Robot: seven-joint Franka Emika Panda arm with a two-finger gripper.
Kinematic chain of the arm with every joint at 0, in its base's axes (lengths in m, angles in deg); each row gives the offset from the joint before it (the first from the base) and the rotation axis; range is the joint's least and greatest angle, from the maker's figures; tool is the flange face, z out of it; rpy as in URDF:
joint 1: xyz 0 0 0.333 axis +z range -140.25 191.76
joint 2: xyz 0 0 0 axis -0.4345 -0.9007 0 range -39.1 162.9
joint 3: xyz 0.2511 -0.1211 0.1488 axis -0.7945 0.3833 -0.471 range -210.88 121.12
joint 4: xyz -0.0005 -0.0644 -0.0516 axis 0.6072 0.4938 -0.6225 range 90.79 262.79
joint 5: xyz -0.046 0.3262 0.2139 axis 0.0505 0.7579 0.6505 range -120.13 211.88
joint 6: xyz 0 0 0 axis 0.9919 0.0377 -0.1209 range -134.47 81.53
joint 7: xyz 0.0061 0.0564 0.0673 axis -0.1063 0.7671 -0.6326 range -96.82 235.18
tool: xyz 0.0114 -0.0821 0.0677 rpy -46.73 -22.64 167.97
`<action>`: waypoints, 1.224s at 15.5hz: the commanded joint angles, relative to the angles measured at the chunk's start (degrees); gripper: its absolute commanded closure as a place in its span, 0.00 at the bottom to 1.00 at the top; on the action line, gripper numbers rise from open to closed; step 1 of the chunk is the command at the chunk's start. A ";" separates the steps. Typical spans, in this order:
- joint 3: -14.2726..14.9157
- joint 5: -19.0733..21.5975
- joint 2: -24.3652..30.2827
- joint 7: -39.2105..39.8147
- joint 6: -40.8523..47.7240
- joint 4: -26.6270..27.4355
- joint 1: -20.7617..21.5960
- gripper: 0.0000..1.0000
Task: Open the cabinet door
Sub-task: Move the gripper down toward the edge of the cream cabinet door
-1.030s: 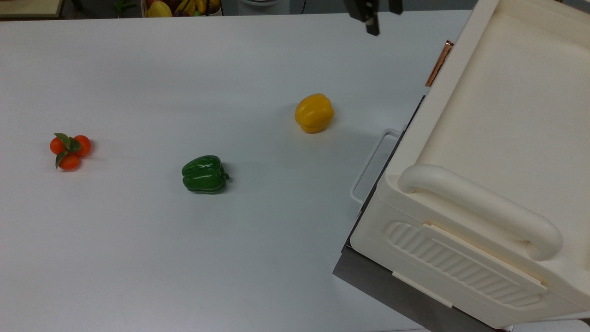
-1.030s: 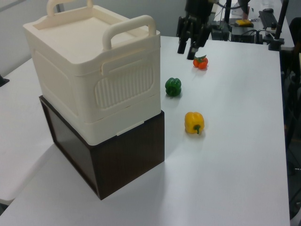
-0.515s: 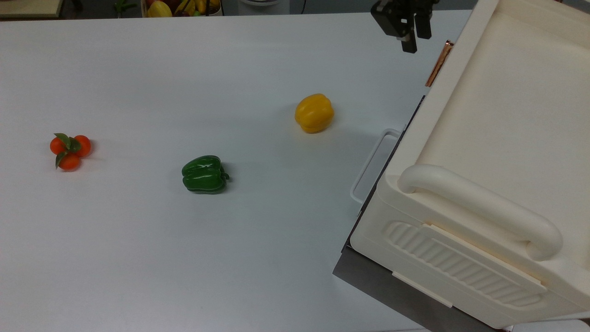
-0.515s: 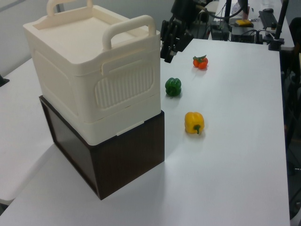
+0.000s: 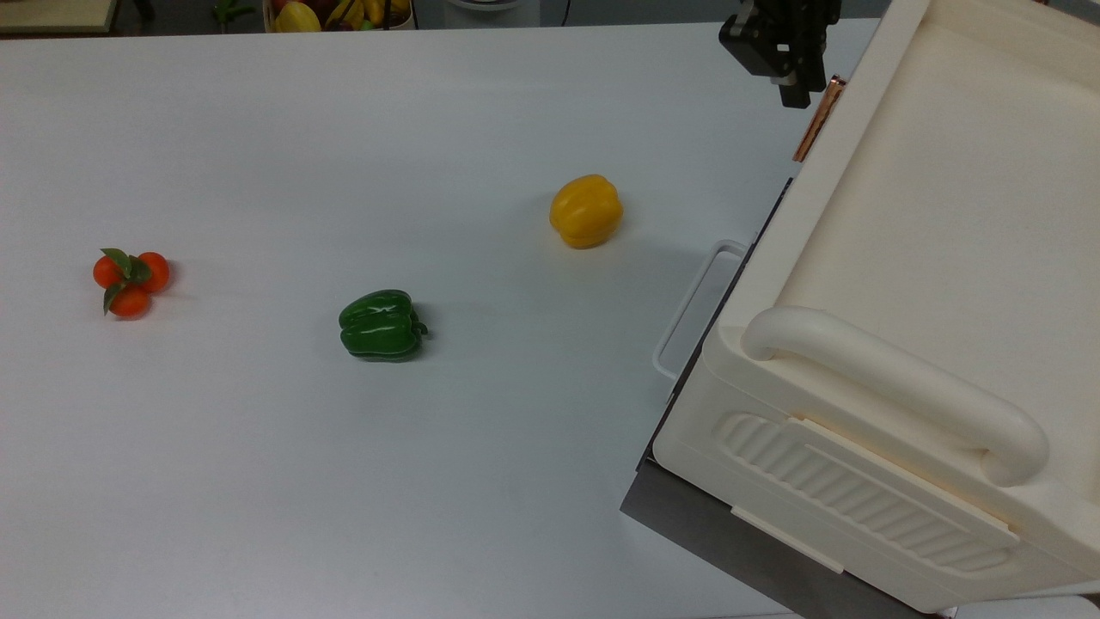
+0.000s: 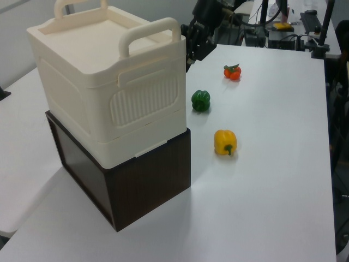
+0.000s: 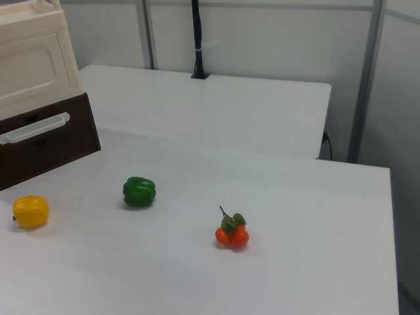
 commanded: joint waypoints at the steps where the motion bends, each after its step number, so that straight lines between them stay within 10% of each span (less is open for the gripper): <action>1: -0.66 1.17 -0.96 1.97 -2.03 -0.12 -0.26 0.80; 19: -2.95 1.35 -1.58 1.35 -2.12 0.05 0.00 0.79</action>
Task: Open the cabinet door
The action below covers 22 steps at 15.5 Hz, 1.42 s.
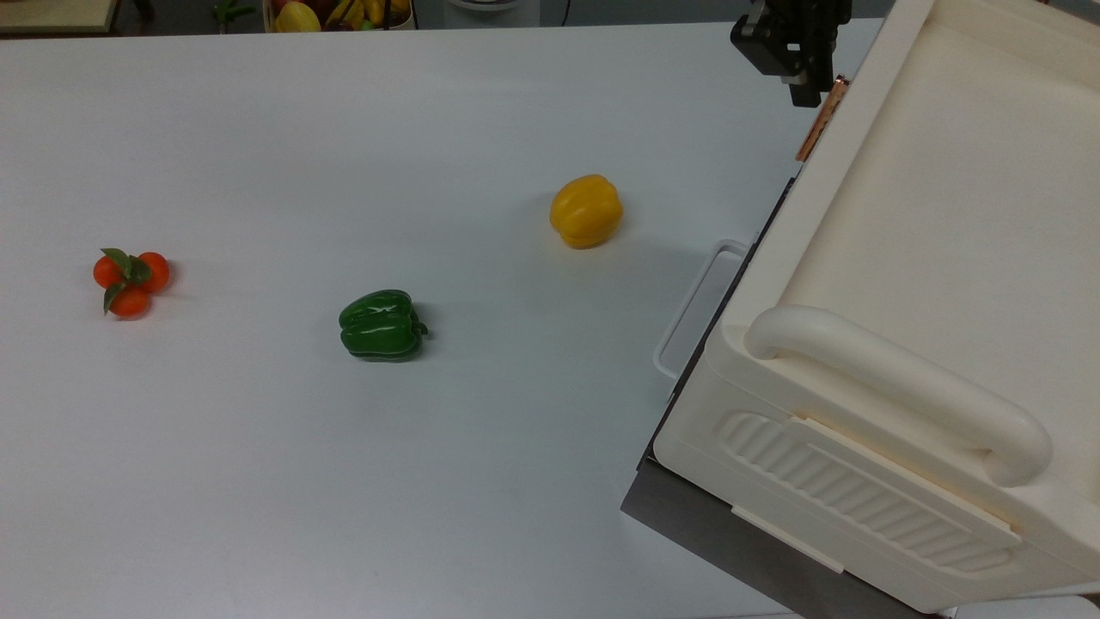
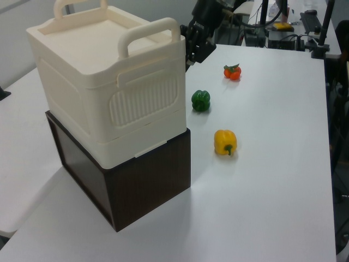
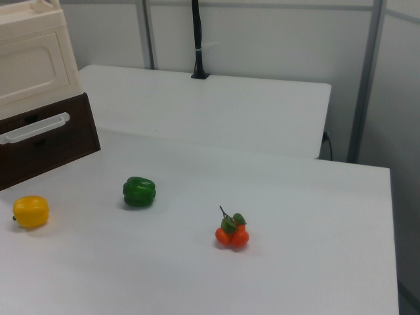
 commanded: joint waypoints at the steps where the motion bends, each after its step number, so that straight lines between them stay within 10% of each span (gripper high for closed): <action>1: -2.12 1.36 -1.43 0.66 -1.83 -0.03 0.21 0.79; 8: -2.30 1.27 -1.79 0.66 -2.88 -0.03 0.29 0.80; 11: -2.38 1.18 -1.87 0.66 -4.38 0.41 0.29 1.00; 22: -2.30 1.27 2.69 -1.18 5.28 2.08 -2.43 1.00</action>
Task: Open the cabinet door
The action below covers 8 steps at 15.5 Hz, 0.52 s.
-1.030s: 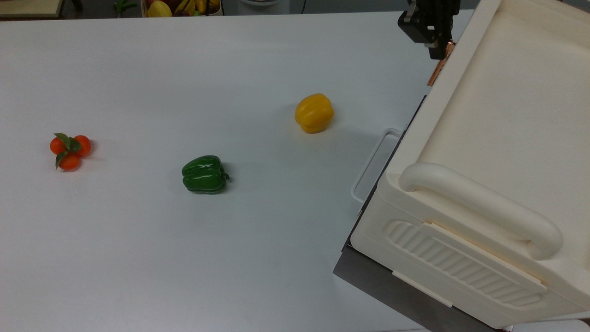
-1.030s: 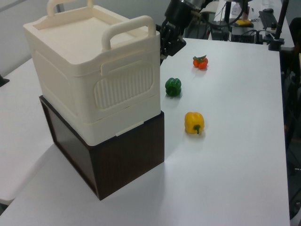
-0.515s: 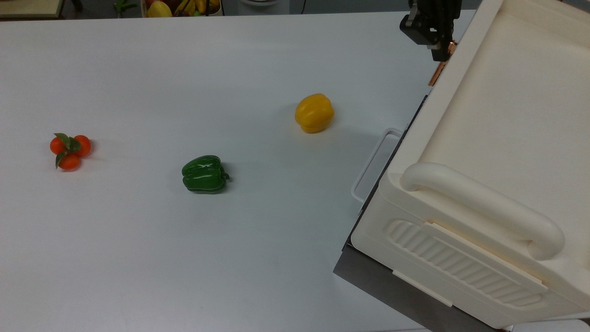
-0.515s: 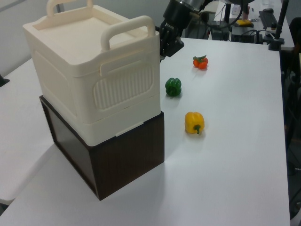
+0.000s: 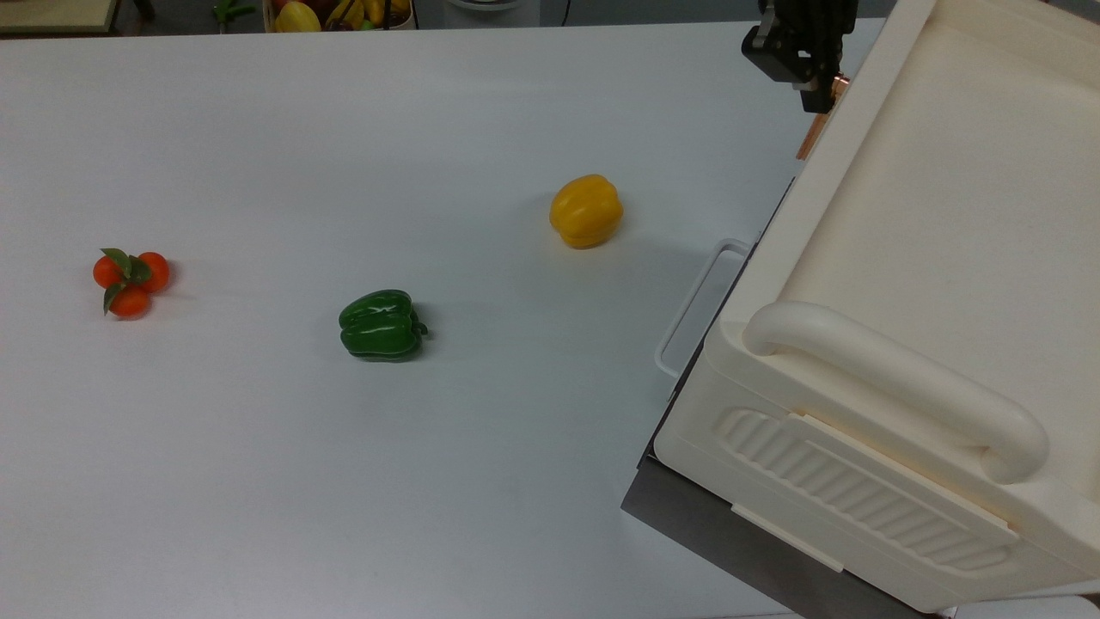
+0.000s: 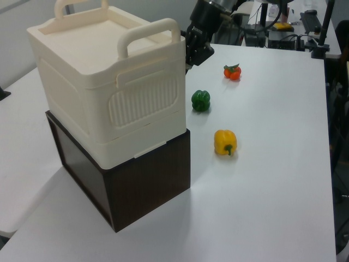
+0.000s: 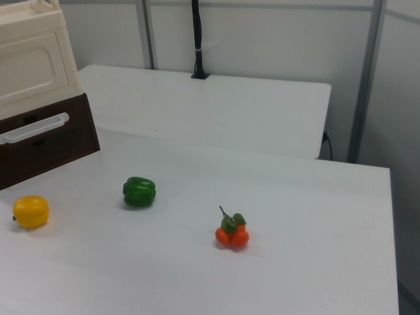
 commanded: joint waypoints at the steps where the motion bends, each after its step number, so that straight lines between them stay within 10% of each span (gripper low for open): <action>1: -1.13 1.26 3.70 -0.73 6.47 1.97 -2.08 1.00; 8: -0.61 1.35 4.58 -0.73 11.39 2.06 -4.89 0.95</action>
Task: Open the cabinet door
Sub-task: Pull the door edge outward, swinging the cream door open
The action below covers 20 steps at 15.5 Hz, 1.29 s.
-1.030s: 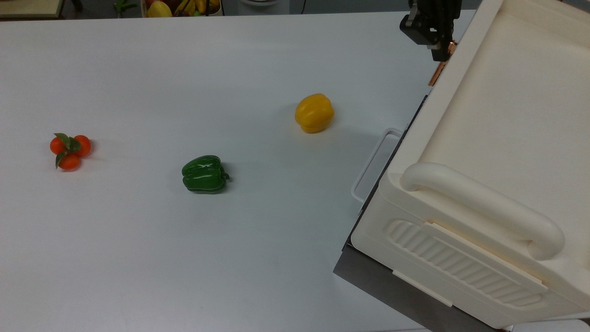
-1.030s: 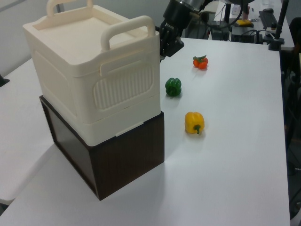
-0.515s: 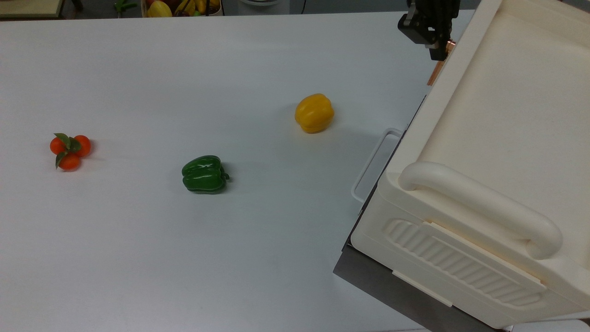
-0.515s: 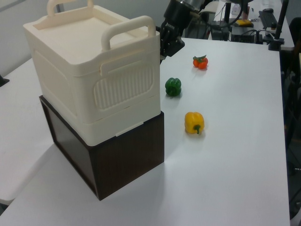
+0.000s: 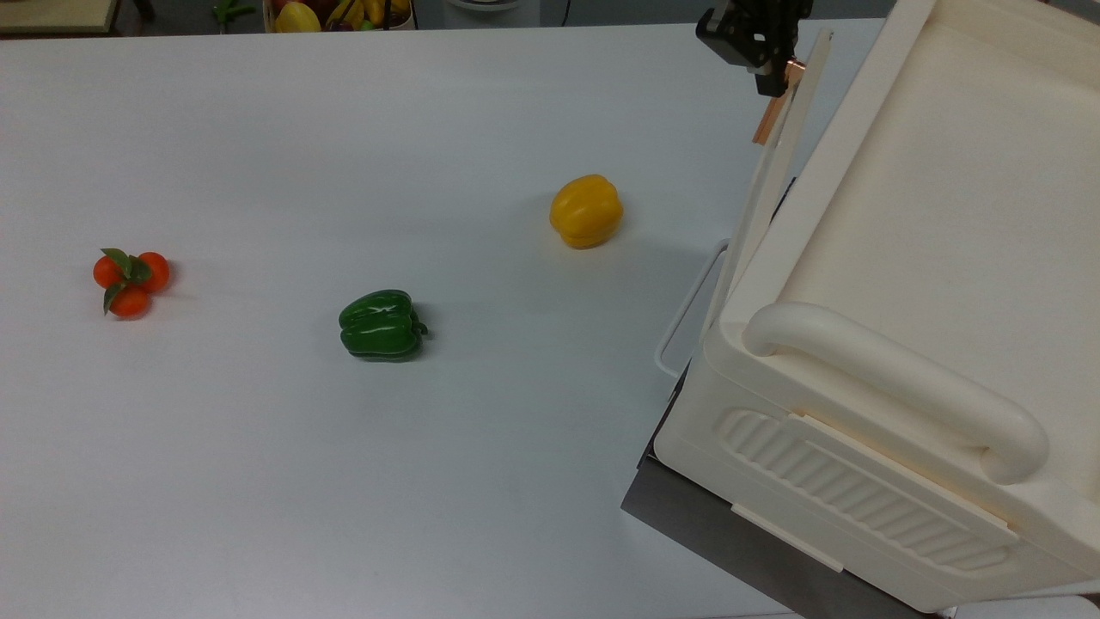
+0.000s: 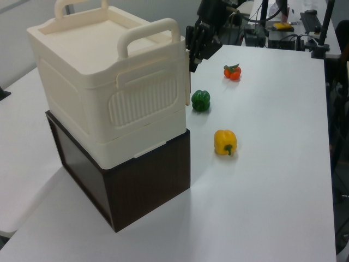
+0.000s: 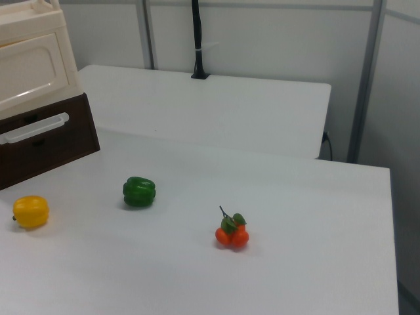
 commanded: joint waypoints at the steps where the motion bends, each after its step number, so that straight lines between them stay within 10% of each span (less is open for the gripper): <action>1: -0.37 1.45 2.72 -0.72 5.50 2.08 -2.67 0.94; 20: 16.67 4.79 3.51 0.07 5.51 1.56 -8.39 0.57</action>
